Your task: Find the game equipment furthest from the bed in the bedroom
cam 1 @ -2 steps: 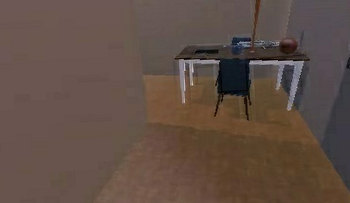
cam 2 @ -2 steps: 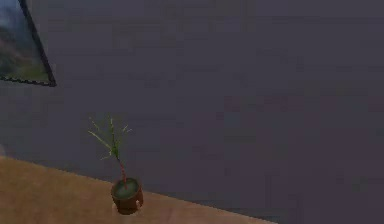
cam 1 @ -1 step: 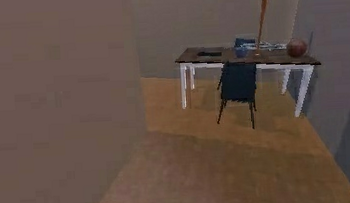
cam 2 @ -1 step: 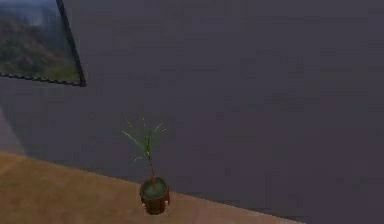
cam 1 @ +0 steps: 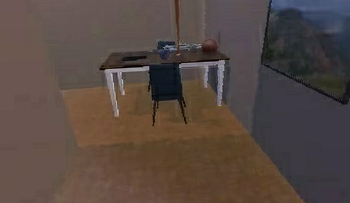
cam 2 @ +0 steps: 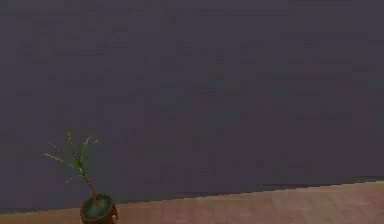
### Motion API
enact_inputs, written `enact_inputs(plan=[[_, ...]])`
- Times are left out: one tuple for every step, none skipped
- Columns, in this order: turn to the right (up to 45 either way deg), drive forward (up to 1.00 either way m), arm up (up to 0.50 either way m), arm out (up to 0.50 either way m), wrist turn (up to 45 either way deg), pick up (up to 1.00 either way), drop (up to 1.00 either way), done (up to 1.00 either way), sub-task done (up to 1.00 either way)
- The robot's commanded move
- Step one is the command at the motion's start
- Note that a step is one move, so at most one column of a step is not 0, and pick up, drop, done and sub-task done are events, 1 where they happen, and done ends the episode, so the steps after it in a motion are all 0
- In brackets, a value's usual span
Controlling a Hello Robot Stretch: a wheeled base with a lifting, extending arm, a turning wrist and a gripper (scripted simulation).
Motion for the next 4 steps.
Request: enact_inputs(plan=[[0.0, 1.0, 0.0, 0.0, 0.0, 0.0, 0.0, 0.0, 0.0], [6.0, 0.0, 0.0, 0.0, 0.0, 0.0, 0.0, 0.0, 0.0], [0.0, 0.75, 0.0, 0.0, 0.0, 0.0, 0.0, 0.0, 0.0], [12.0, 0.0, 0.0, 0.0, 0.0, 0.0, 0.0, 0.0, 0.0]])
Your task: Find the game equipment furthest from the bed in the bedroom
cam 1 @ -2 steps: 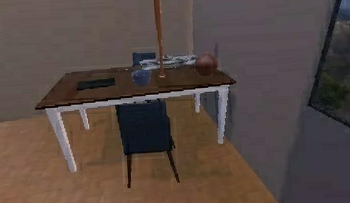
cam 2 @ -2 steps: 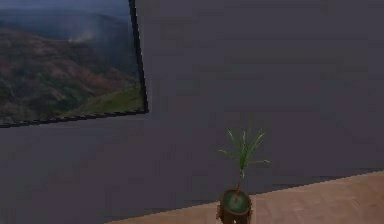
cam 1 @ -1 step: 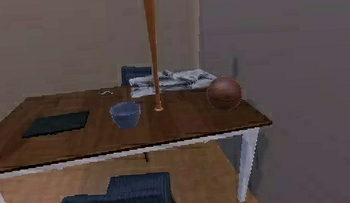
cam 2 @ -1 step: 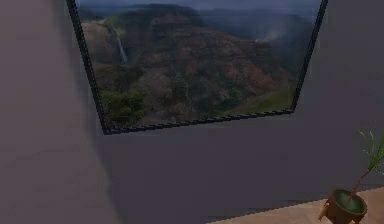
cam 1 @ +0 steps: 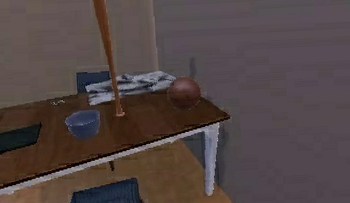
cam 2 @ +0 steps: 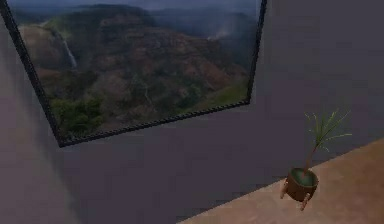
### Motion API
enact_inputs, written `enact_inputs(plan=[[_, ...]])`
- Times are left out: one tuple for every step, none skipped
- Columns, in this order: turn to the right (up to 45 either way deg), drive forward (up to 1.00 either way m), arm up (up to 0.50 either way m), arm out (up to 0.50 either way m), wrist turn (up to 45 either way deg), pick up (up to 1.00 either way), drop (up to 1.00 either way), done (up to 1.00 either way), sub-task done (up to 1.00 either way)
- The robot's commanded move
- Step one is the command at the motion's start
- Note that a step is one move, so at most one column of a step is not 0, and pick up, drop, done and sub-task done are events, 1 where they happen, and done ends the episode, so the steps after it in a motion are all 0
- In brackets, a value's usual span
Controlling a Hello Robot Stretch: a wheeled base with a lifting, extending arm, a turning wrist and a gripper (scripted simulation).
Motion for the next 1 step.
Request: enact_inputs(plan=[[0.0, 0.0, 0.0, 0.0, 0.0, 0.0, 0.0, 1.0, 0.0]])
